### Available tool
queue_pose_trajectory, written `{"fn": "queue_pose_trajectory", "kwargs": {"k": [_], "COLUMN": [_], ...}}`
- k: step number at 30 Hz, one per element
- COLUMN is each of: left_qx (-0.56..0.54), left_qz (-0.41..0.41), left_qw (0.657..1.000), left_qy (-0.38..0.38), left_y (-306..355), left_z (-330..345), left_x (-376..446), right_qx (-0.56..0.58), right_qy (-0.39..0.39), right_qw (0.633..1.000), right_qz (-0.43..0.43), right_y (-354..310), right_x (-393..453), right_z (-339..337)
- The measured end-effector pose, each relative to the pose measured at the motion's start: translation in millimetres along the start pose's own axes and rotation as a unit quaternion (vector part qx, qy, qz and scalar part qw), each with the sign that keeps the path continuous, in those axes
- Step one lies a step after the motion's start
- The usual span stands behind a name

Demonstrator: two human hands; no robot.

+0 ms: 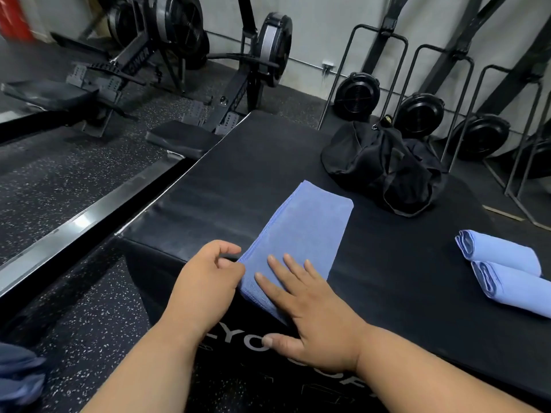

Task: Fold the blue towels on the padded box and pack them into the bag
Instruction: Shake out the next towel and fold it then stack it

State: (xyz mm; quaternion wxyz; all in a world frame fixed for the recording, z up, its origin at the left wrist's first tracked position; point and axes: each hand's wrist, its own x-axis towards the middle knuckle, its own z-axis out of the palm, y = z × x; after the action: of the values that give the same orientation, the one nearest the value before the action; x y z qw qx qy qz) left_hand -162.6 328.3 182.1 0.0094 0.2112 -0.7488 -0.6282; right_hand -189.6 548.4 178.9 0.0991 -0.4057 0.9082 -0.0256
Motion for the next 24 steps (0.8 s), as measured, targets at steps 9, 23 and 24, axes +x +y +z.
{"fn": "queue_pose_trajectory", "kwargs": {"k": [9,23,24], "left_qx": [0.021,0.157,0.171], "left_qz": [0.004,0.095,0.112], "left_qw": [0.999,0.972,0.967], "left_qy": [-0.026,-0.145,-0.149], "left_y": [-6.3,-3.3,-3.8], "left_z": [-10.3,-18.5,-18.3], "left_x": [-2.7,-34.3,-36.0], "right_qx": [-0.027,0.114,0.126], "right_qy": [0.023,0.262,0.259], "right_qw": [0.999,0.957,0.955], "right_qz": [-0.010,0.049,0.066], "right_y": [7.5,11.9,12.1], "right_x": [-4.8,-46.0,-51.6], "right_z": [12.6,14.8,13.4]}}
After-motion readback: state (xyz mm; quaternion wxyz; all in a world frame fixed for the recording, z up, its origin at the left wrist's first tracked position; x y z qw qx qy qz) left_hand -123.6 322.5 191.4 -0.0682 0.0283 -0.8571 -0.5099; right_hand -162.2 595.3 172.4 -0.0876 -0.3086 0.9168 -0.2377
